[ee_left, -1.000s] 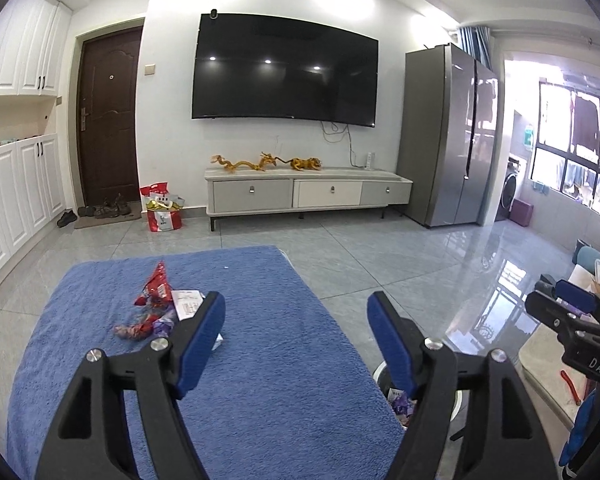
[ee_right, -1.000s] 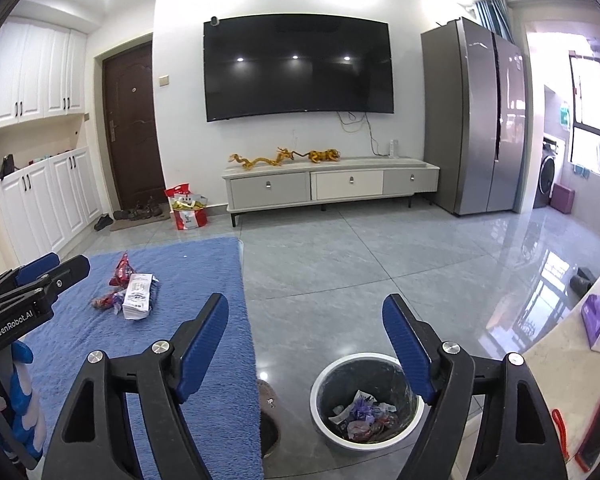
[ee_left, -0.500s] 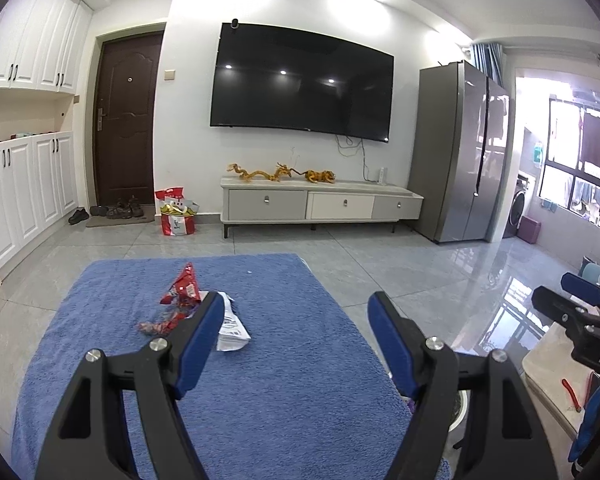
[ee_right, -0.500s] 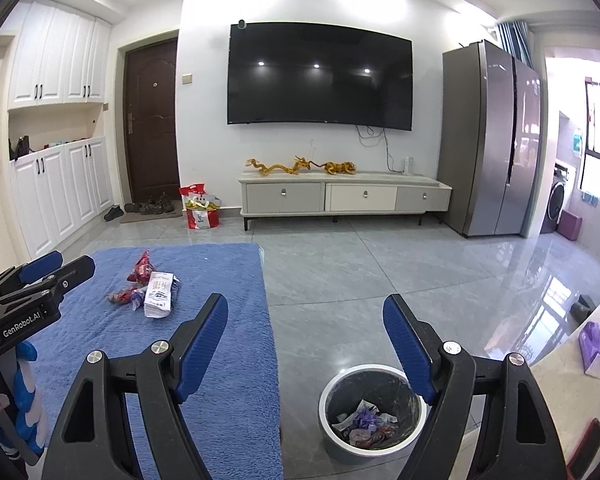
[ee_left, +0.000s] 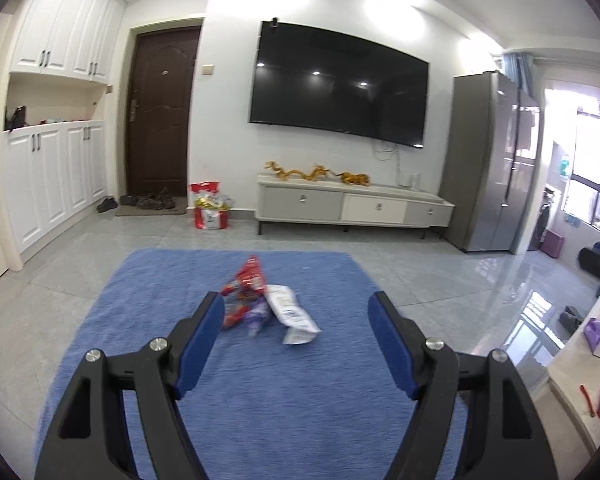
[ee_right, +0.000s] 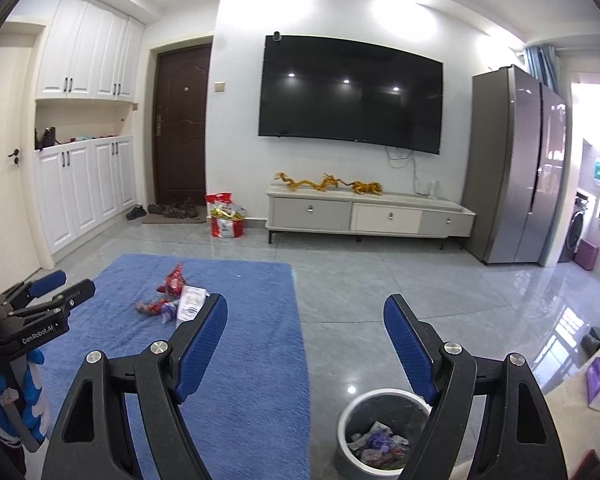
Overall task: Collect trash
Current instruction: 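Move both tools back to the remaining wrappers on the rug, then grasp the red snack bag with the left tool while the right grasps the white milk carton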
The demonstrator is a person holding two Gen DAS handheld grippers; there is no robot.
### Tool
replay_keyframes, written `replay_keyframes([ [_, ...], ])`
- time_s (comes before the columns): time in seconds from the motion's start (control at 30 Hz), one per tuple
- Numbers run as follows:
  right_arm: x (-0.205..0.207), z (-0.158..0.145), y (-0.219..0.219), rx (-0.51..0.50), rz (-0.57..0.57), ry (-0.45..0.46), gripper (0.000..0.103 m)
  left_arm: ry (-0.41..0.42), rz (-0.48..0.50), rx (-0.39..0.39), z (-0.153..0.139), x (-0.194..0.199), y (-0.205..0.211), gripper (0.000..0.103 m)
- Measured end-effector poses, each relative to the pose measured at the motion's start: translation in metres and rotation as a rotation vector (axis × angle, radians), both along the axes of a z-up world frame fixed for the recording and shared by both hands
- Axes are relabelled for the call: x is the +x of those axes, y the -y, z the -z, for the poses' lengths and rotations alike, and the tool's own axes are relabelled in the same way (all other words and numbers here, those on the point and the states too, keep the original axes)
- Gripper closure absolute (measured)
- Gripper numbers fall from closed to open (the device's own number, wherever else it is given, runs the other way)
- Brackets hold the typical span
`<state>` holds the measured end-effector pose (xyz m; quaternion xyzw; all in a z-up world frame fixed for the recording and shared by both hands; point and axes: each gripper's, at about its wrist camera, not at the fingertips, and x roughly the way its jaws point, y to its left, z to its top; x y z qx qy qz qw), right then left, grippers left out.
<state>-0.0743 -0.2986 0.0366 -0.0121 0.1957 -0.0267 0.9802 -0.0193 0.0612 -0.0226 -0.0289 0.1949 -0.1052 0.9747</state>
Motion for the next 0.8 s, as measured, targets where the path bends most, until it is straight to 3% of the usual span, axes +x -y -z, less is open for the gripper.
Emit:
replay_keyframes([
  [0.33, 0.060, 0.015, -0.023, 0.004, -0.074, -0.078, 0.023, -0.060, -0.084, 0.067, 0.033, 0.049, -0.070, 0.030],
  [0.53, 0.112, 0.040, -0.041, 0.014, -0.134, -0.158, 0.023, -0.145, 0.005, 0.061, 0.056, 0.100, -0.083, 0.030],
  [0.8, 0.180, 0.080, -0.065, 0.048, -0.211, -0.254, 0.023, -0.285, 0.119, -0.050, 0.084, 0.181, -0.079, 0.030],
])
